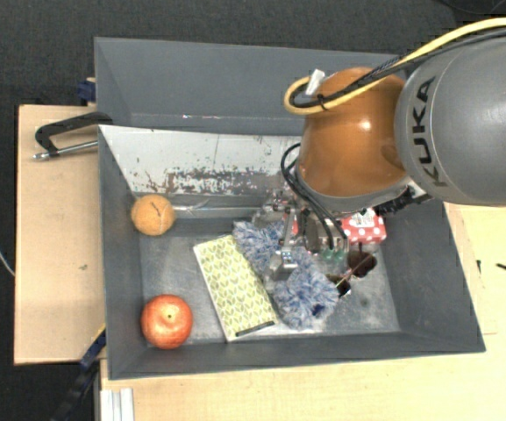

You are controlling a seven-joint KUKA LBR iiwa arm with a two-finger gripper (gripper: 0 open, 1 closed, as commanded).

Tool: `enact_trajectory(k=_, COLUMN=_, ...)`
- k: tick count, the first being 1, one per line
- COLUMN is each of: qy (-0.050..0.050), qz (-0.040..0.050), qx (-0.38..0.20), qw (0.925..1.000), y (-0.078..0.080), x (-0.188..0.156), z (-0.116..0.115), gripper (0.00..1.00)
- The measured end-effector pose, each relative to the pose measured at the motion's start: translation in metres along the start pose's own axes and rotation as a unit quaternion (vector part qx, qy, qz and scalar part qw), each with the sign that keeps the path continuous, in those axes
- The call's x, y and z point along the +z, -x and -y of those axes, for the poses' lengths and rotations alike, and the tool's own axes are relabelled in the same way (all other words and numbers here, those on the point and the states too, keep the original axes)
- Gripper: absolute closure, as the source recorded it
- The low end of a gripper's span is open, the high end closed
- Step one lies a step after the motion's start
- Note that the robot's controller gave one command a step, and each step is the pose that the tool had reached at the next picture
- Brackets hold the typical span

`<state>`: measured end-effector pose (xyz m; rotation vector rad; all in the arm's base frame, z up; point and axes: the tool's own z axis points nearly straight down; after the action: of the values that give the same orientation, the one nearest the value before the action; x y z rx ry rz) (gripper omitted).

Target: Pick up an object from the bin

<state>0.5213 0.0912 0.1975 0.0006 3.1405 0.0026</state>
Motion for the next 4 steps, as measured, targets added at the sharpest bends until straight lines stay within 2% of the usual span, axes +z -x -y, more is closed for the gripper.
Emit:
enact_trajectory(k=1, qy=0.000, qz=0.0000, qx=0.000, qw=1.0000, y=0.000, x=0.000, z=0.000, gripper=0.00)
enact_trajectory(k=2, qy=0.001, qz=0.0021, qx=-0.041, qw=0.9991, y=0.042, x=0.119, z=0.014, gripper=1.00)
enact_trajectory(k=3, qy=0.001, qz=0.0021, qx=-0.041, qw=0.9991, y=0.042, x=0.119, z=0.014, gripper=1.00)
enact_trajectory(k=4, qy=0.000, qz=0.0062, qx=-0.153, qw=0.9882, y=0.034, x=-0.036, z=0.014, gripper=1.00)
